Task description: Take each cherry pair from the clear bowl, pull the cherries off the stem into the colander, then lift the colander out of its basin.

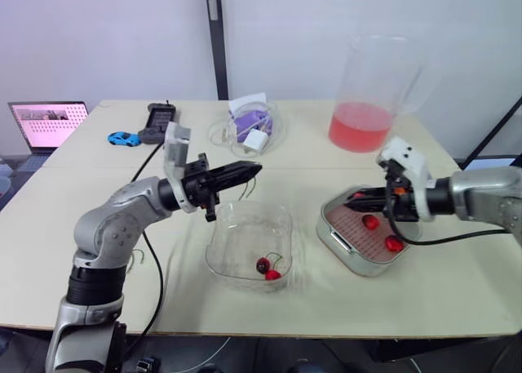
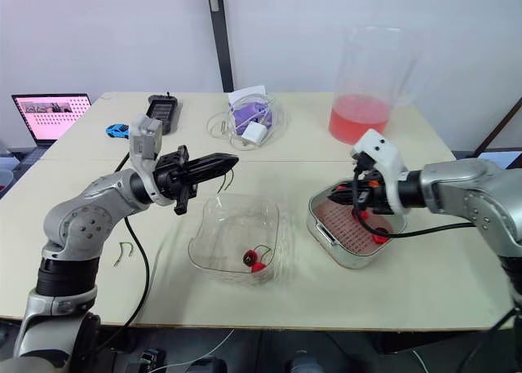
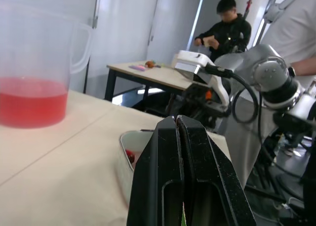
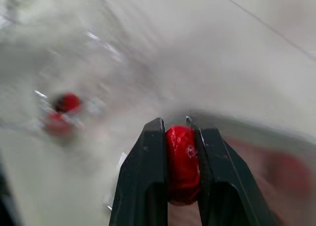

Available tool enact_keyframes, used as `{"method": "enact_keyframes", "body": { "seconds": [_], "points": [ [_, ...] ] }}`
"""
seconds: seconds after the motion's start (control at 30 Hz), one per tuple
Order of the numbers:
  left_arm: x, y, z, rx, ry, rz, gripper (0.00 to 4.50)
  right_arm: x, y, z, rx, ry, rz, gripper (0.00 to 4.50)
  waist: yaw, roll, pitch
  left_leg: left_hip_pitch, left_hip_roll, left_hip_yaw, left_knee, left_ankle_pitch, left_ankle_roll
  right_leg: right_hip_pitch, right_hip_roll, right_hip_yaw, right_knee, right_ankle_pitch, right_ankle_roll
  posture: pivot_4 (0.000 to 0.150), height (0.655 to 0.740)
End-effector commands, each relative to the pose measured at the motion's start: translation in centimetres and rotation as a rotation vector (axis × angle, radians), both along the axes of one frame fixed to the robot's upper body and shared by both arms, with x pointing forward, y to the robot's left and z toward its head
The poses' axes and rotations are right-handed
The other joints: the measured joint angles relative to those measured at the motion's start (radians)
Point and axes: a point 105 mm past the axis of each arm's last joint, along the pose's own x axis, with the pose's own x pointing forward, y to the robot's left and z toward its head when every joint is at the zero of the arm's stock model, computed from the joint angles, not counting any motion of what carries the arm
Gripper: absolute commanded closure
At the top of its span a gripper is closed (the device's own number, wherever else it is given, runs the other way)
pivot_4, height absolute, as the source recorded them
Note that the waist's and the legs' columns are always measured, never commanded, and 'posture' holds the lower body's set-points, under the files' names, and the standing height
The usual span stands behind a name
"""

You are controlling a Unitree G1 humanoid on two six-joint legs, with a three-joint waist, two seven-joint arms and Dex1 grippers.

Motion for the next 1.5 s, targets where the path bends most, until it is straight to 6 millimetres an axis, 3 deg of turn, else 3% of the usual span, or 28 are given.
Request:
{"method": "enact_keyframes", "body": {
  "seconds": [0.03,0.07,0.23,0.37,0.47,0.63,0.77,0.87,1.03,1.37,1.43,1.5],
  "points": [
    [-0.3,1.2,0.4,0.004,-0.053,0.046,4.50,0.4,-1.9,-1.3,-0.116,0.004,0.004,4.19,0.000,0.000,0.000,0.000,0.000,0.000,0.000,0.000,0.000,0.000,0.000,0.000,0.000,0.000,0.000,0.150,0.7332],
    [-0.3,1.3,0.2,0.006,-0.051,0.053,4.50,0.7,-2.3,-1.7,-0.133,0.006,-0.001,4.19,0.001,0.000,0.000,0.000,0.000,0.000,0.000,0.000,0.000,0.000,0.000,0.000,0.000,0.000,0.000,0.150,0.7332],
    [-0.5,1.8,-0.5,0.018,-0.037,0.075,4.50,1.2,-2.9,-2.2,-0.176,0.005,0.003,1.95,0.003,0.000,0.000,0.000,0.000,0.000,0.000,0.000,0.000,0.000,-0.001,0.000,0.000,0.000,0.000,0.150,0.7332],
    [-0.8,2.3,-0.7,0.025,-0.030,0.096,4.50,1.1,-2.9,-0.8,-0.161,-0.011,0.015,0.11,0.004,0.000,0.000,0.000,0.000,0.000,0.000,0.000,0.000,0.000,-0.001,0.000,0.000,0.000,0.000,0.150,0.7332],
    [-1.1,2.9,-0.7,0.027,-0.027,0.119,4.50,0.8,-2.5,2.3,-0.115,-0.053,0.053,0.05,0.002,0.001,0.001,0.000,0.000,0.001,0.000,0.000,0.000,0.000,-0.001,0.000,0.000,0.000,0.000,0.150,0.7332],
    [-1.3,4.4,-0.8,0.055,-0.005,0.174,4.50,-2.5,2.4,6.3,0.116,-0.034,0.327,0.05,0.000,0.001,0.001,0.000,0.000,0.000,0.000,0.000,0.000,0.000,0.000,0.000,0.000,0.000,0.000,0.150,0.7332],
    [-2.1,7.9,-2.0,0.123,0.058,0.287,4.50,-5.6,6.7,8.8,0.258,-0.023,0.610,0.05,-0.005,0.002,0.001,0.000,0.001,0.000,-0.001,0.000,0.000,-0.001,0.000,0.001,0.000,0.000,0.000,0.150,0.7332],
    [-2.8,10.4,-3.9,0.136,0.207,0.368,4.50,-6.2,8.2,8.8,0.278,-0.014,0.685,0.05,0.001,0.002,0.002,0.000,0.001,0.000,-0.001,0.000,0.000,-0.001,-0.001,0.000,0.000,0.000,0.000,0.150,0.7332],
    [-3.6,15.0,-10.0,0.255,0.437,0.632,4.50,-5.4,9.5,7.5,0.264,0.006,0.716,0.05,0.005,0.001,0.002,0.000,0.000,0.001,0.000,0.000,0.000,0.000,-0.002,0.000,0.000,0.000,0.000,0.150,0.7332],
    [-4.0,19.4,-14.0,0.288,0.550,0.859,4.50,-5.8,9.6,6.7,0.241,0.020,0.741,0.05,0.004,0.001,0.002,0.000,0.000,0.000,-0.001,0.000,0.000,-0.001,-0.002,0.000,0.000,0.000,0.000,0.150,0.7332],
    [-3.9,20.5,-14.7,0.291,0.580,0.890,3.90,-5.9,9.4,6.4,0.233,0.029,0.736,0.00,0.004,0.001,0.002,0.000,0.000,0.000,-0.001,0.000,0.000,-0.001,-0.001,0.000,0.000,0.000,0.000,0.150,0.7332],
    [-3.9,21.1,-14.7,0.293,0.573,0.902,3.02,-6.0,9.3,6.2,0.225,0.037,0.728,0.00,0.003,0.001,0.002,0.000,0.000,0.000,-0.001,0.000,0.000,-0.001,-0.001,0.000,0.000,0.000,0.000,0.150,0.7332]
  ]
}}
